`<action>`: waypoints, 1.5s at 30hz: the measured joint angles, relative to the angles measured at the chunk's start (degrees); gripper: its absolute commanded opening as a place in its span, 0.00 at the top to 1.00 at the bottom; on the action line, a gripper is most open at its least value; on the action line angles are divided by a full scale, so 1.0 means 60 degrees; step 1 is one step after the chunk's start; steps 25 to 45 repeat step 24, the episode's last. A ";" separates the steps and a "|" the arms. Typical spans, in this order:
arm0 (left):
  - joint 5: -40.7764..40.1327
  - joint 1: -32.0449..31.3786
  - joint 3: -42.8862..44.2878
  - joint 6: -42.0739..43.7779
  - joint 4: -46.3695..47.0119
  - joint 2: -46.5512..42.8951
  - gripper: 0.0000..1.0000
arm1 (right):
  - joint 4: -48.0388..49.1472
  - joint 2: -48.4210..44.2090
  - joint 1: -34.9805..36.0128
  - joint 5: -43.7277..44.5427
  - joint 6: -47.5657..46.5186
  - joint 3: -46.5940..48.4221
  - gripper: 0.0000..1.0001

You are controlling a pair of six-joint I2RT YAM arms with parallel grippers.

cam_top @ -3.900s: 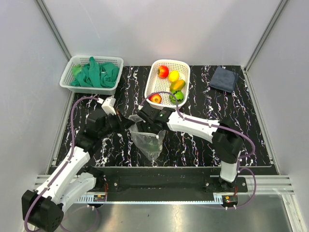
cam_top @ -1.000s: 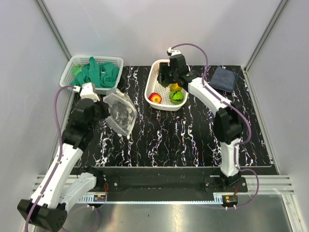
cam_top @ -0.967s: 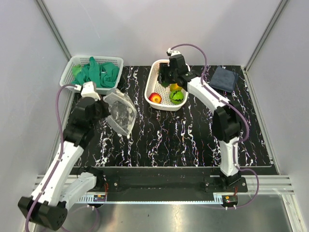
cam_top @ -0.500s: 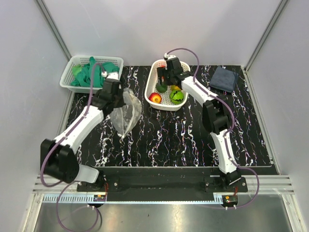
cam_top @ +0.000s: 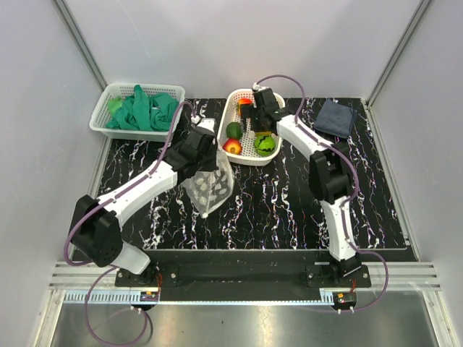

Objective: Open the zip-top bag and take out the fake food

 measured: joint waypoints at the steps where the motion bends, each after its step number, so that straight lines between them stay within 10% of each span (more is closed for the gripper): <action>1: 0.0120 -0.0055 -0.0011 -0.0004 0.0055 0.0007 0.90 | -0.0091 -0.0291 -0.0036 0.0044 0.0146 -0.0350 0.03; 9: 0.1169 -0.0608 -0.0685 -0.0044 0.0918 -0.0270 0.19 | -0.0506 -0.4160 -0.0594 0.0044 0.1147 -0.3861 0.00; 13: 0.1647 -0.0747 -0.1315 -0.0127 0.1093 -0.1162 0.04 | -0.0441 -0.5708 -0.0576 -0.0259 0.1468 -0.5300 0.00; 24: 0.3676 -0.0732 -0.3832 -0.0703 0.3581 -0.4273 0.01 | 0.0127 -0.7504 -0.0554 -0.1614 0.2240 -0.9056 0.00; 45: 0.3676 -0.0732 -0.3832 -0.0703 0.3581 -0.4273 0.01 | 0.0127 -0.7504 -0.0554 -0.1614 0.2240 -0.9056 0.00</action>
